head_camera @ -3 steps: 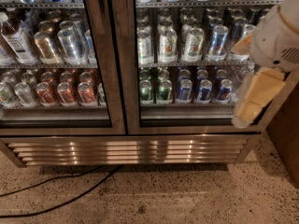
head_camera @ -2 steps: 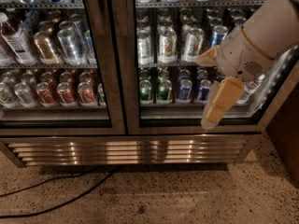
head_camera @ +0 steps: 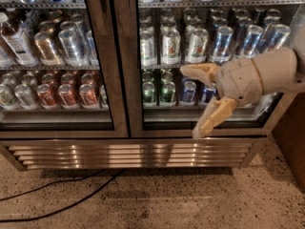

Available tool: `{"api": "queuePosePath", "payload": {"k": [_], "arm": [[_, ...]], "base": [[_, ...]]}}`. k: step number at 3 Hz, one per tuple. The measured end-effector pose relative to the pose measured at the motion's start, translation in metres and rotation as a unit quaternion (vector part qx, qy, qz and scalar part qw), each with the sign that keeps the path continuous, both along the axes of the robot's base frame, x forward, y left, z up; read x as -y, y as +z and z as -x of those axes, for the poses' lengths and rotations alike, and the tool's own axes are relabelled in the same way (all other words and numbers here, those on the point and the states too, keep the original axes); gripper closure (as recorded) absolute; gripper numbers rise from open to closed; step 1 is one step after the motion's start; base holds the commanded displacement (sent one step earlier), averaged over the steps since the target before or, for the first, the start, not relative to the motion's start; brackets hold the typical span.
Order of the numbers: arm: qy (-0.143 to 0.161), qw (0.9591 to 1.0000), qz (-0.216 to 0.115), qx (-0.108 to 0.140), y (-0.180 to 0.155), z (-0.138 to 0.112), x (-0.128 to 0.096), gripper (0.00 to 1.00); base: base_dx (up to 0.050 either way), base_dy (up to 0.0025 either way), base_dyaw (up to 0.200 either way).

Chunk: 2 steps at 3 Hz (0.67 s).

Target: Open right fridge door

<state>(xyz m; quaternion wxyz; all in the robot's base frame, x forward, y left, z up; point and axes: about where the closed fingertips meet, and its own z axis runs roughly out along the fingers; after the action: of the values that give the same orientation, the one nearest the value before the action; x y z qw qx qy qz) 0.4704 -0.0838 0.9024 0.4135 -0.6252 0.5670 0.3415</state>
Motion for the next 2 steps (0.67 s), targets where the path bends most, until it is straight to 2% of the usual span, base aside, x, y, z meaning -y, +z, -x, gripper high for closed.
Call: {"api": "queuePosePath", "payload": {"k": [1,2], "arm": [[-0.008,0.9984,-0.056,-0.001,0.0235,0.0129,0.0066,0.00],[-0.008,0.9984,-0.056,-0.001,0.0239,0.0129,0.0064,0.00]], "base": [[0.000,0.00000,0.000],[0.000,0.00000,0.000]]}}
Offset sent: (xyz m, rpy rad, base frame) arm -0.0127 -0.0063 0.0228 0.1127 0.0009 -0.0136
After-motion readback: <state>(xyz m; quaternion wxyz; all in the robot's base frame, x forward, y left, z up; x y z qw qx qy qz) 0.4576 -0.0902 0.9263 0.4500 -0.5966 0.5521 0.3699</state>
